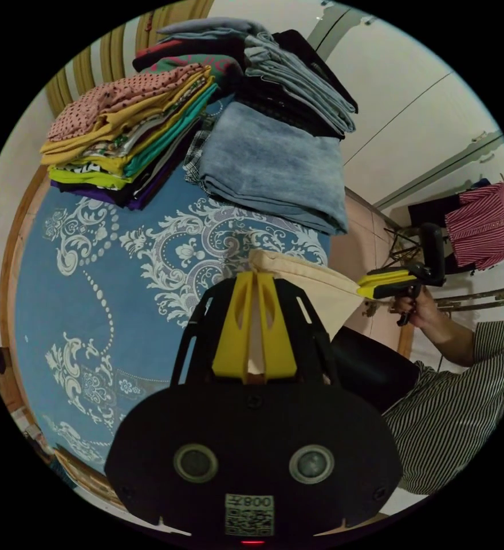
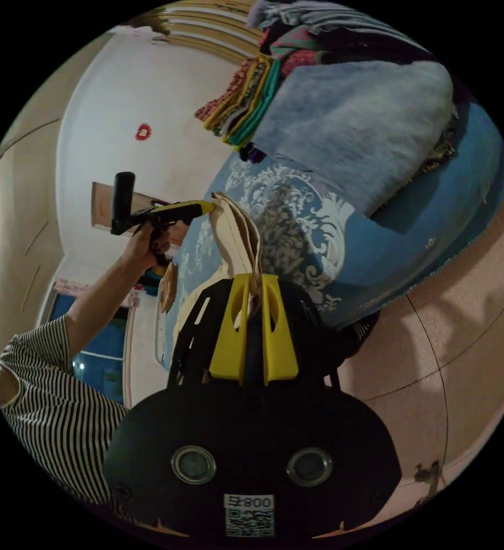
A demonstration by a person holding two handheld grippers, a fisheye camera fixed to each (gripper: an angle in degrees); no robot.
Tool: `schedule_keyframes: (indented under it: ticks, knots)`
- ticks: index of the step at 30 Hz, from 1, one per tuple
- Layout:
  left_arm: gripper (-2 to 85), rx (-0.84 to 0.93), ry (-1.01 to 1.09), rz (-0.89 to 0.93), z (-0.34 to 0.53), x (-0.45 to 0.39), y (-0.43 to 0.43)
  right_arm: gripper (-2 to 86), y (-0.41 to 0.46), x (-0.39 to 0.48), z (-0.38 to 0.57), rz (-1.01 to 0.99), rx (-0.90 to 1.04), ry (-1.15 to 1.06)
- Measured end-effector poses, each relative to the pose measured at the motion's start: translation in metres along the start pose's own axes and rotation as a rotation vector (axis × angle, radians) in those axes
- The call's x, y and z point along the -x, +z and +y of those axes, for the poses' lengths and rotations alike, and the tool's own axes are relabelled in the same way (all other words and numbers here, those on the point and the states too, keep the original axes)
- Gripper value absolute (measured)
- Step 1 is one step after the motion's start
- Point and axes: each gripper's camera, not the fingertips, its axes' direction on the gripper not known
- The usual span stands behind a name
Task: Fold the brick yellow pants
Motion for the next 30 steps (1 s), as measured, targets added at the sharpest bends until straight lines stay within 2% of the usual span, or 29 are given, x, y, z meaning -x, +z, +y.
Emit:
schedule_keyframes:
  ticks: [8, 16, 23, 30]
  knots:
    - [1.6, -0.126, -0.02, -0.005, 0.106, 0.004, -0.141, 1.4, 0.047, 0.112, 0.023, -0.155, 0.079, -0.268]
    - [1.6, -0.193, -0.17, 0.016, 0.241, 0.019, -0.24, 2.1, 0.171, 0.219, 0.059, -0.28, 0.359, -0.457]
    - [1.1, -0.202, -0.337, 0.049, 0.349, 0.032, -0.291, 2.5, 0.275, 0.27, 0.087, -0.255, 0.575, -0.509]
    - [0.6, -0.2, -0.492, 0.094, 0.419, 0.041, -0.313, 2.6, 0.365, 0.294, 0.102, -0.169, 0.743, -0.509]
